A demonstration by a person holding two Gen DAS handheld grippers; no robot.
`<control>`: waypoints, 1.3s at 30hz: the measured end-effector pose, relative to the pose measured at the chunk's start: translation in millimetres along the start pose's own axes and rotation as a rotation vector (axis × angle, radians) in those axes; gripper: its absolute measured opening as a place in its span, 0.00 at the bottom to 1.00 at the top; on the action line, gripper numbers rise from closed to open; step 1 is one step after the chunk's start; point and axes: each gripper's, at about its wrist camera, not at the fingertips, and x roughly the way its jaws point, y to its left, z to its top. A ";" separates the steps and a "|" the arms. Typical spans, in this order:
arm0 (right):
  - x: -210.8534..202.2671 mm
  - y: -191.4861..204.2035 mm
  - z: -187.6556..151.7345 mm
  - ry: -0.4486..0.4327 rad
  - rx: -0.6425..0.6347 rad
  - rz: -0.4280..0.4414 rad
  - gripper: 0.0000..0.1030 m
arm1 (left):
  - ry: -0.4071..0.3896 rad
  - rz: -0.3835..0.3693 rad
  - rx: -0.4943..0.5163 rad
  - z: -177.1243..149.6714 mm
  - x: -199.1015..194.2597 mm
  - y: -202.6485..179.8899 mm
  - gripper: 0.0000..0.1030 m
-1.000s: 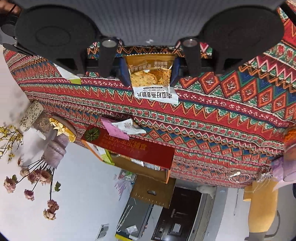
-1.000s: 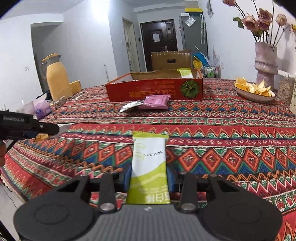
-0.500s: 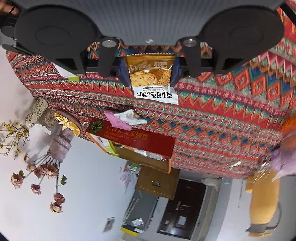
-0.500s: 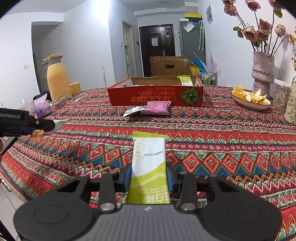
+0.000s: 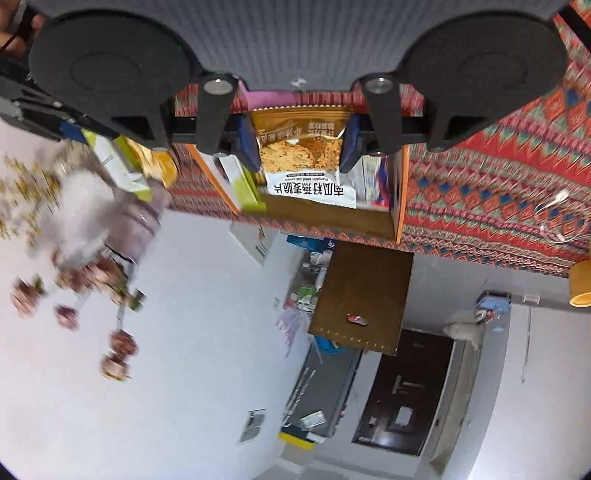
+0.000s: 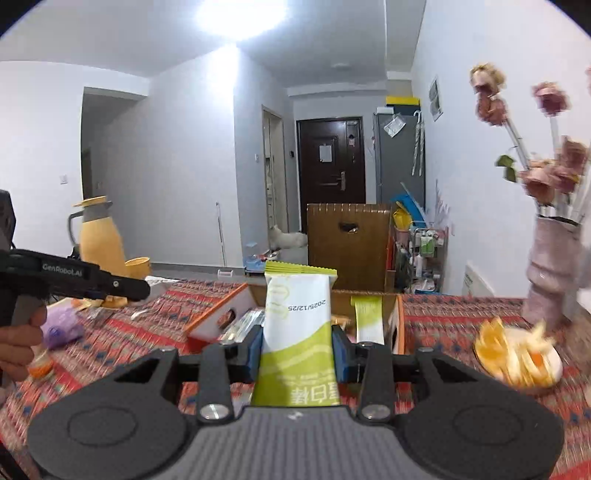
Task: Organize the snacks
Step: 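Carry both packets into the box and open both tools, then withdraw both empty tools from the box back over the table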
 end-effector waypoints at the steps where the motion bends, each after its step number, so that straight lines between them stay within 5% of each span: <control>1: 18.8 -6.4 10.2 0.009 0.008 0.003 0.36 | 0.008 0.000 -0.004 10.4 15.7 1.6 0.45; 9: 171.1 -39.9 44.1 0.160 0.045 -0.033 0.36 | 0.111 0.085 -0.010 51.1 153.0 17.9 0.45; 14: 254.5 -49.9 26.4 0.283 0.087 -0.090 0.36 | 0.186 0.126 -0.031 36.5 248.3 32.9 0.45; 18: 295.7 -48.3 3.1 0.361 0.091 -0.131 0.36 | 0.267 0.148 -0.023 28.4 284.9 32.9 0.47; 20: 305.7 -43.3 -5.3 0.379 0.068 -0.153 0.38 | 0.267 0.144 -0.021 31.0 286.1 31.2 0.69; 22: 308.7 -41.9 -3.4 0.383 0.058 -0.163 0.40 | 0.256 0.148 0.002 32.0 284.6 27.5 0.80; 26: 306.0 -37.4 -3.0 0.394 0.040 -0.152 0.61 | 0.245 0.141 -0.002 36.6 279.7 28.9 0.81; 33: 269.0 -32.5 17.9 0.313 0.053 -0.072 0.69 | 0.193 0.141 0.041 48.3 231.6 20.2 0.84; 39: 212.4 -23.5 44.3 0.241 0.034 -0.056 0.74 | 0.125 0.148 0.095 44.3 147.4 3.3 0.92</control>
